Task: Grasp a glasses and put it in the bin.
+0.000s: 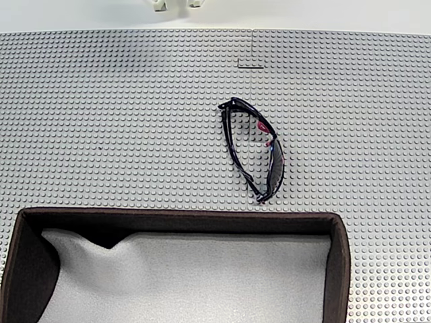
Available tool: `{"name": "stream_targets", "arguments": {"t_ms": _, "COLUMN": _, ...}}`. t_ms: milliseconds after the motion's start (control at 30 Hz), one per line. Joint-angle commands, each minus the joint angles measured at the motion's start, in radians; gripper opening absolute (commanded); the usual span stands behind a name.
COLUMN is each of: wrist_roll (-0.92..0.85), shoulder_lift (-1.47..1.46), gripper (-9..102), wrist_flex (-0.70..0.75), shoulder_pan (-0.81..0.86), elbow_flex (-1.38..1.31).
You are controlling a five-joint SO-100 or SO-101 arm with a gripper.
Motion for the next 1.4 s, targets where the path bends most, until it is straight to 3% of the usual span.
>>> {"name": "stream_targets", "arguments": {"t_ms": 0, "wrist_roll": 0.014, "shoulder_lift": -0.078, "gripper": 0, "wrist_flex": 0.003, "shoulder_pan": -0.049, "elbow_flex": -0.06}}
{"name": "stream_targets", "arguments": {"t_ms": 67, "wrist_roll": 0.015, "shoulder_lift": -0.143, "gripper": 2, "wrist_flex": -0.009, "shoulder_pan": -0.08, "elbow_flex": -0.092}}
{"name": "stream_targets", "arguments": {"t_ms": 167, "wrist_roll": 0.021, "shoulder_lift": -0.215, "gripper": 16, "wrist_flex": -0.06, "shoulder_pan": -0.129, "elbow_flex": -0.121}}
{"name": "stream_targets", "arguments": {"t_ms": 233, "wrist_roll": 0.009, "shoulder_lift": -0.249, "gripper": 19, "wrist_flex": -0.124, "shoulder_pan": -0.155, "elbow_flex": -0.118}}
{"name": "stream_targets", "arguments": {"t_ms": 433, "wrist_roll": -0.041, "shoulder_lift": -0.379, "gripper": 20, "wrist_flex": -0.327, "shoulder_pan": -0.199, "elbow_flex": -0.089}}
{"name": "stream_targets", "arguments": {"t_ms": 733, "wrist_roll": -0.008, "shoulder_lift": -0.612, "gripper": 21, "wrist_flex": -0.449, "shoulder_pan": -0.186, "elbow_flex": -0.063}}
{"name": "stream_targets", "arguments": {"t_ms": 967, "wrist_roll": -0.017, "shoulder_lift": -0.741, "gripper": 23, "wrist_flex": -0.649, "shoulder_pan": -0.16, "elbow_flex": -0.035}}
{"name": "stream_targets", "arguments": {"t_ms": 1367, "wrist_roll": -0.023, "shoulder_lift": -0.913, "gripper": 21, "wrist_flex": -0.746, "shoulder_pan": -0.161, "elbow_flex": -0.155}}
